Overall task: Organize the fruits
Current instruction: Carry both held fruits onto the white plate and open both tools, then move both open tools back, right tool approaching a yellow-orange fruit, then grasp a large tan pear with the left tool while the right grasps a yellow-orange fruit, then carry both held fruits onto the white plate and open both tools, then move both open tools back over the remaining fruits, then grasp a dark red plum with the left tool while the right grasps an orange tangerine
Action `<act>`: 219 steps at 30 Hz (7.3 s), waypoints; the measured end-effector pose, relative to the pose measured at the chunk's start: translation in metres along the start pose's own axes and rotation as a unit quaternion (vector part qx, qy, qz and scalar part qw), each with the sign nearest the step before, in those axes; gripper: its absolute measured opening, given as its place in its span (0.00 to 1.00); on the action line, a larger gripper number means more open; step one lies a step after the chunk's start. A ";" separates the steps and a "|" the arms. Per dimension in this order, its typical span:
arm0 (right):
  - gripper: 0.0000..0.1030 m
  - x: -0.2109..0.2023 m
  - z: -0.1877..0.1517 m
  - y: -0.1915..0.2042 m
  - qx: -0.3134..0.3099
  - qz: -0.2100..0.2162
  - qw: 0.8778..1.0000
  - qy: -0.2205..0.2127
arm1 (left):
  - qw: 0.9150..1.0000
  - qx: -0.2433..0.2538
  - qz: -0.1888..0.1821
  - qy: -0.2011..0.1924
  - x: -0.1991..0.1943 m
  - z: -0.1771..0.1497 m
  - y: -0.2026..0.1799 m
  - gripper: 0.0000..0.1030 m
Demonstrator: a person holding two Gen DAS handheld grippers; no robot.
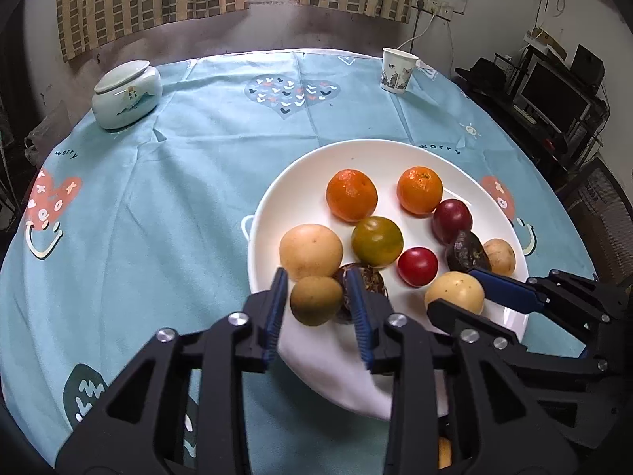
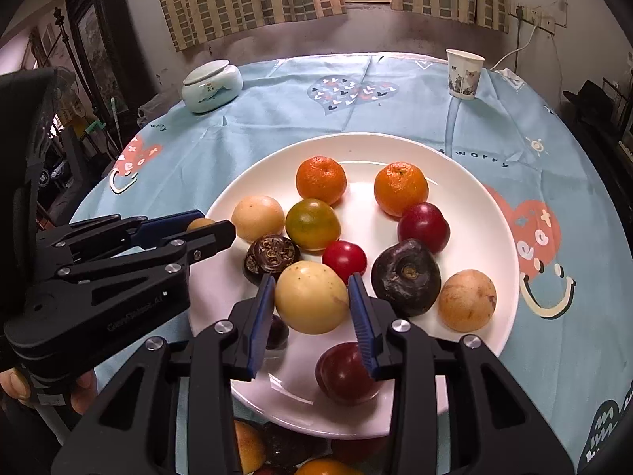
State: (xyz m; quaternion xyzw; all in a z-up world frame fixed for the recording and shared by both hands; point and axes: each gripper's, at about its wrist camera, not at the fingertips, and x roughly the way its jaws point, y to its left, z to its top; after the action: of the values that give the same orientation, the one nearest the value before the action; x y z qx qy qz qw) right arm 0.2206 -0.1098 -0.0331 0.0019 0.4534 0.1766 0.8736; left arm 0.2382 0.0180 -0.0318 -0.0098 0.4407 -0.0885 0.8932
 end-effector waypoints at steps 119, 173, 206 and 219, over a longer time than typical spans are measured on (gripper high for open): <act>0.28 -0.014 0.007 -0.093 0.050 -0.038 0.998 -0.023 | 0.997 0.065 -0.028 0.010 0.022 0.043 -0.074 0.42; 0.56 -0.066 -0.138 -0.023 0.075 -0.009 0.997 -0.029 | 0.998 0.001 -0.057 -0.021 -0.120 -0.179 -0.015 0.84; 0.43 -0.090 -0.171 -0.062 0.081 -0.033 0.996 -0.010 | 0.995 0.072 -0.053 0.046 -0.029 -0.138 -0.096 0.45; 0.40 -0.087 -0.162 -0.054 0.081 -0.021 0.996 -0.013 | 0.994 0.082 -0.068 0.015 -0.051 -0.143 -0.095 0.29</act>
State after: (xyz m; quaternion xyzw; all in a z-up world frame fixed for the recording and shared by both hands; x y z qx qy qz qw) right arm 0.0628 -0.2133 -0.0683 0.0657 0.4544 0.1212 0.8801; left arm 0.0811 -0.0589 -0.0703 0.0351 0.4432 -0.1852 0.8764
